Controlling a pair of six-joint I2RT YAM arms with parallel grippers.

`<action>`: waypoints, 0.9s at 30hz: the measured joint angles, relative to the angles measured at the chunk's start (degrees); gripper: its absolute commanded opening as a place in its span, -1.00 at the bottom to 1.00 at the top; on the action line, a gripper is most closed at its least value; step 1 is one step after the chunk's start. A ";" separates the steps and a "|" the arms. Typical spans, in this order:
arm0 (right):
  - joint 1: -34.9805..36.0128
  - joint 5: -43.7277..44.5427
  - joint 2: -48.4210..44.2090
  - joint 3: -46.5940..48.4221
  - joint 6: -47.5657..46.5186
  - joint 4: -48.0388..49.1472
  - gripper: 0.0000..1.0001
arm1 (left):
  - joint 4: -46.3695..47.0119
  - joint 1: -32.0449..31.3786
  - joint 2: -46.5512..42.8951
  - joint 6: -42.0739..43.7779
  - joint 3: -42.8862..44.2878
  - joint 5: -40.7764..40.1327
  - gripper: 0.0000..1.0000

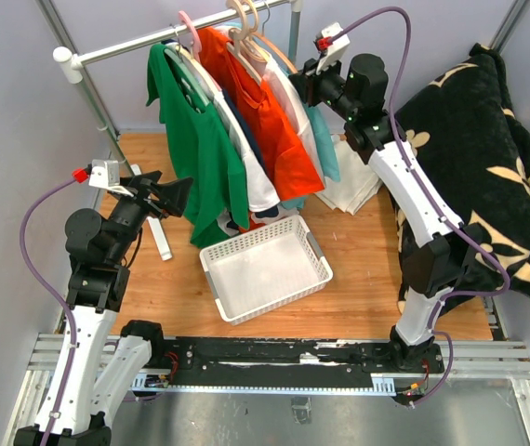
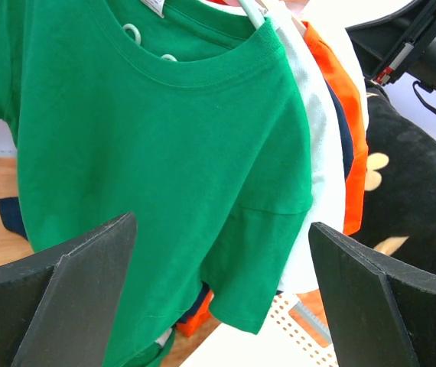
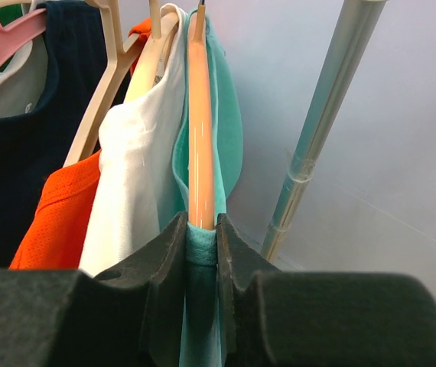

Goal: Remove the t-shirt from the hanger
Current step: Pick up the hanger from the clothesline.

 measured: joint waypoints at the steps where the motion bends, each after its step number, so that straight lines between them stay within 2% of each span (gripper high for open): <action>1: 0.00 0.09 0.00 -0.09 -0.04 0.13 -0.86 | 0.00 0.00 0.00 0.02 0.00 0.00 0.99; 5: 0.00 0.42 0.00 -0.24 -0.13 0.59 -0.99 | 0.00 0.00 0.00 0.15 0.00 -0.02 0.99; 27: 0.00 4.59 -2.56 -1.92 -1.97 4.68 -0.99 | 1.49 0.00 0.02 -1.20 0.00 0.39 0.99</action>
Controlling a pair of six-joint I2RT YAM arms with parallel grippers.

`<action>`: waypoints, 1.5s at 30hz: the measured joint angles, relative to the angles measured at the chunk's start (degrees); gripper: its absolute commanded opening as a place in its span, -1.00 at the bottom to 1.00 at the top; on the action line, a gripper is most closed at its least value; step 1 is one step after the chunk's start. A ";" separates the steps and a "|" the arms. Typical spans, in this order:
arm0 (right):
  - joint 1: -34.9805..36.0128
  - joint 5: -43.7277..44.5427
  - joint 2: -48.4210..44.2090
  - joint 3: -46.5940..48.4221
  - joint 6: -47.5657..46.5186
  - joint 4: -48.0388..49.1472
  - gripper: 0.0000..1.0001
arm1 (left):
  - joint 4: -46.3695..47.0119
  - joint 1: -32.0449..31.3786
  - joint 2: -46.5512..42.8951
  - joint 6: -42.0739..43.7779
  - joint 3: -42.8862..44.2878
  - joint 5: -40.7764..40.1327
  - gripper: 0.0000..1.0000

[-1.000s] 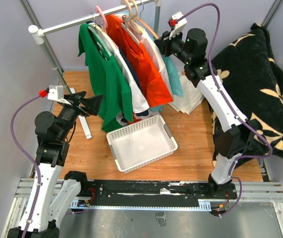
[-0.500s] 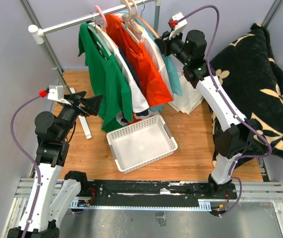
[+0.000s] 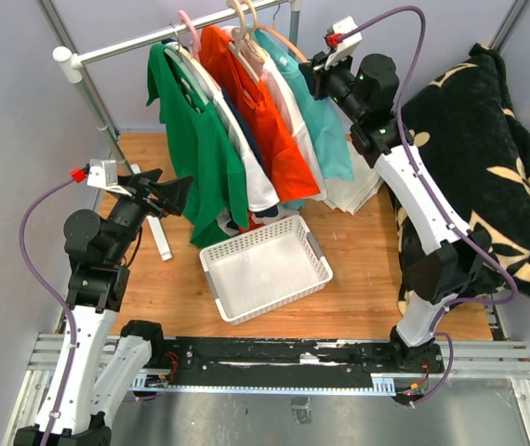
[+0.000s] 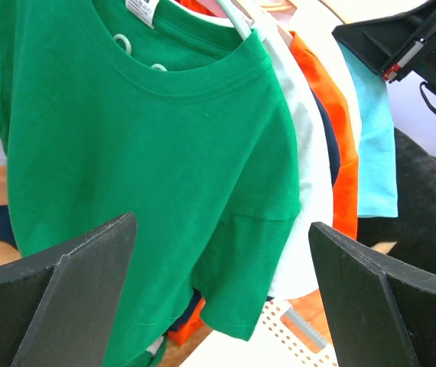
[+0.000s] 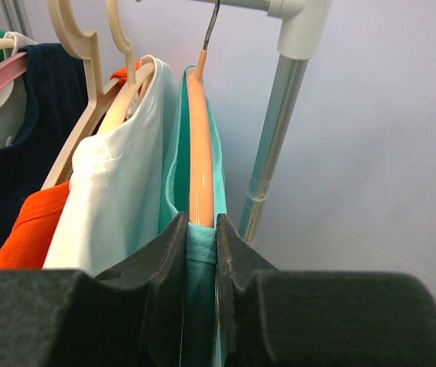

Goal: Remove the t-shirt from the hanger
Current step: Pick up the hanger from the clothesline.

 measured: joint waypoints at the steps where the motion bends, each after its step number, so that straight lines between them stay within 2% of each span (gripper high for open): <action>1: 0.00 0.17 -0.59 -0.33 -0.24 -0.07 -0.99 | 0.13 0.00 0.00 -0.17 0.00 0.07 0.99; 25: 0.00 3.10 -14.53 -15.54 -4.66 3.04 -0.99 | 1.97 0.00 2.49 -1.86 1.01 2.19 0.99; 32: 0.00 5.97 -19.43 -21.68 -6.01 3.43 -0.99 | 1.97 0.00 2.58 -1.86 1.75 2.21 0.99; 45: 0.00 12.66 -32.30 -26.05 -10.88 2.99 -0.99 | 1.97 0.00 4.33 -1.79 5.33 5.53 0.99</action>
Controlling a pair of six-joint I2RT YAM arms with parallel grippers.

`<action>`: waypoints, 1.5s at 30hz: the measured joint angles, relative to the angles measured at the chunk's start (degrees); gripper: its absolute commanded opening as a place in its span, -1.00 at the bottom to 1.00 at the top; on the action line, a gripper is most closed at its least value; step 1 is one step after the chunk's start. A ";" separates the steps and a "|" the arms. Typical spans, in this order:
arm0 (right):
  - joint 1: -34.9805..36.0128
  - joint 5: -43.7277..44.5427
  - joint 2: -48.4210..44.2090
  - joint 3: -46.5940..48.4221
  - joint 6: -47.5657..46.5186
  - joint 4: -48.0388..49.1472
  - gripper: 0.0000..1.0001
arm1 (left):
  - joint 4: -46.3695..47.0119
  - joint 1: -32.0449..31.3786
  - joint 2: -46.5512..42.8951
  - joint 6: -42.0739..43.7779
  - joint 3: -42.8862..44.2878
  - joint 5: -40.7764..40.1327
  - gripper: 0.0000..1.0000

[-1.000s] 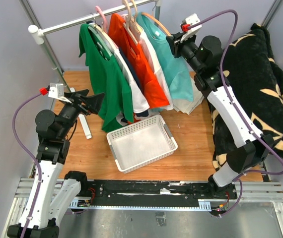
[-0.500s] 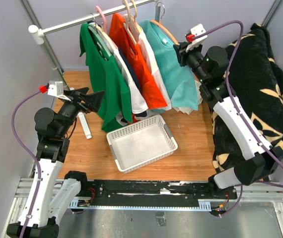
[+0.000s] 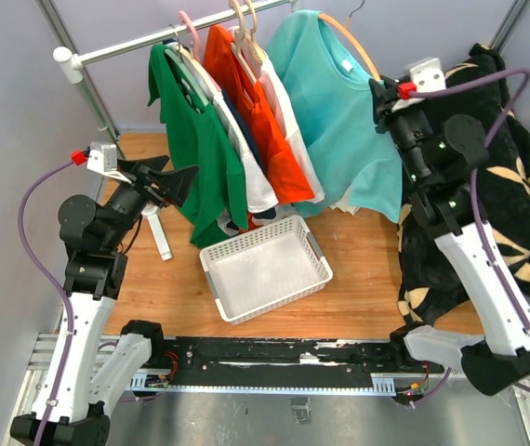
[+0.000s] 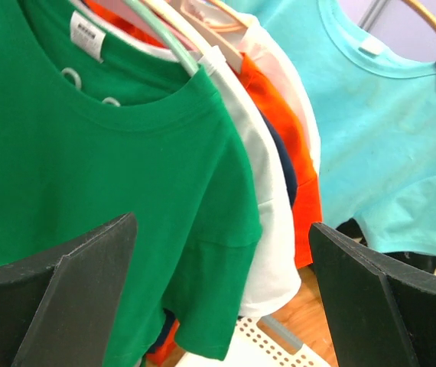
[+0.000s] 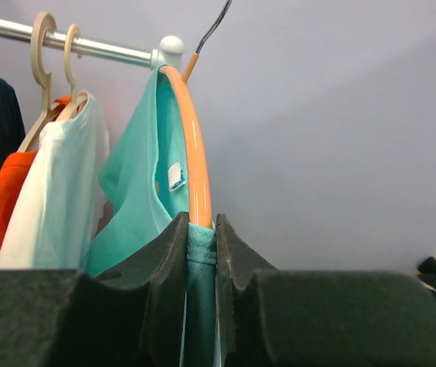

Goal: Remove the t-shirt from the hanger
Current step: Pick up the hanger from the clothesline.

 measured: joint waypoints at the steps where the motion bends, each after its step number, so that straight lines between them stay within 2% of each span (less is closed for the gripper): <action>1: 0.00 0.48 -1.22 -0.22 -0.31 -0.02 -0.99 | -0.02 0.00 0.28 0.00 0.52 0.50 0.99; 18: 0.00 3.48 -19.17 -1.86 -1.55 -5.73 -0.99 | 6.10 -0.63 6.27 -3.04 8.83 8.22 0.99; 23: 0.00 3.67 -23.45 -6.88 -0.22 -8.09 -0.99 | 4.94 -10.32 11.26 -0.11 13.64 4.59 0.99; 33: 0.00 3.61 -30.10 -17.73 3.74 -14.16 -0.99 | -0.11 -35.95 28.61 12.83 27.85 -14.23 0.99; 38: 0.00 3.15 -33.99 -22.56 5.18 -15.89 -0.99 | -0.09 -41.83 37.86 17.86 34.53 -22.05 0.99; 45: 0.00 2.12 -36.61 -23.76 5.95 -16.09 -0.99 | 0.79 -43.30 49.22 20.15 41.31 -26.82 0.99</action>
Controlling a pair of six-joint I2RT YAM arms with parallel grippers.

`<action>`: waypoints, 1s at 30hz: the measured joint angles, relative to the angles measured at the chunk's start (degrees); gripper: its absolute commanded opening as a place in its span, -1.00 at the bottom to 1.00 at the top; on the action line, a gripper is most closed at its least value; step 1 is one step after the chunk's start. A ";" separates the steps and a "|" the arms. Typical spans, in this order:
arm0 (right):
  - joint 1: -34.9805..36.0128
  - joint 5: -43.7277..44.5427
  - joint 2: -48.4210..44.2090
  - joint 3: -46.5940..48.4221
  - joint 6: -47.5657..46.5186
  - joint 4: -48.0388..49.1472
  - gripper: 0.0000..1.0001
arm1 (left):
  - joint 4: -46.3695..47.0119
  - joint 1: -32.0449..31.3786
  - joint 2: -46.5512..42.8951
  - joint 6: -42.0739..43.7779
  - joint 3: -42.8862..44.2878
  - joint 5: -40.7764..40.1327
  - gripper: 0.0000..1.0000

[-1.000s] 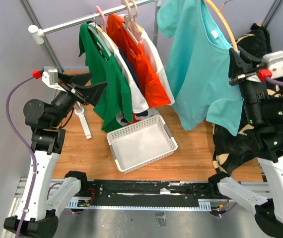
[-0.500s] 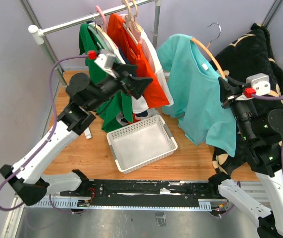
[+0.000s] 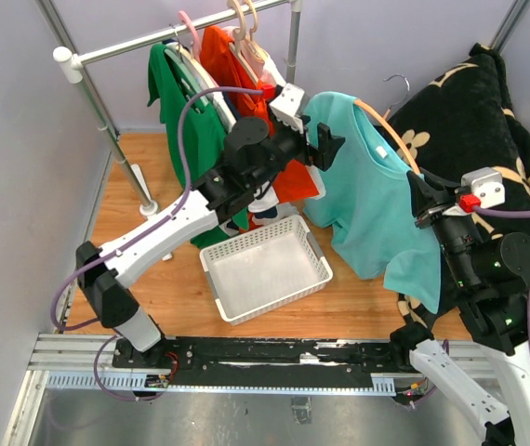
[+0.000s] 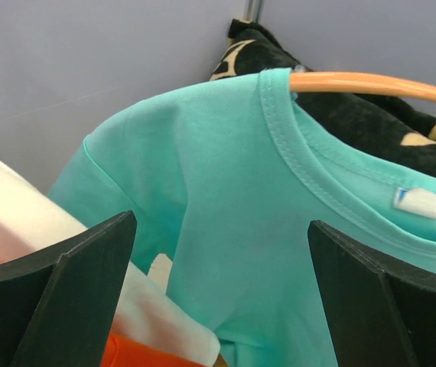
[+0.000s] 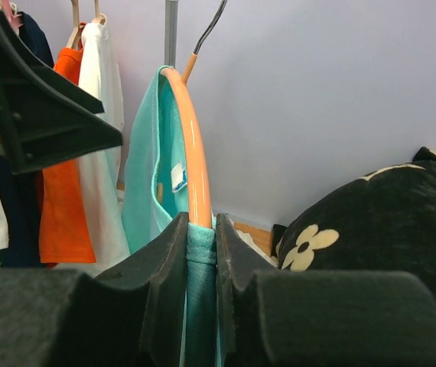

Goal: Remove the t-shirt from the hanger
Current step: Pick up the hanger from the clothesline, then remove the T-shirt from the hanger.

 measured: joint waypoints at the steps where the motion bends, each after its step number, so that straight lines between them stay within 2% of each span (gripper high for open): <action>1: 0.00 -0.07 -0.09 0.00 0.00 -0.02 -0.99 | 0.15 -0.07 1.31 0.20 0.66 -0.48 0.99; 7: 0.00 -0.33 -0.20 0.00 -0.02 -0.42 -0.99 | 2.10 -0.61 5.31 0.39 1.92 -2.10 0.99; 19: 0.00 -1.11 -0.72 -1.36 0.00 -0.55 -0.99 | 10.84 -0.76 5.16 -3.06 1.27 1.22 0.99; 25: 0.00 -1.55 -0.74 -1.64 0.04 -0.70 -0.99 | 11.47 -0.76 5.44 -4.02 1.92 1.99 0.98; 30: 0.00 -1.62 -0.74 -1.64 0.11 -0.74 -0.99 | 11.37 -0.76 6.27 -4.37 2.67 1.46 0.81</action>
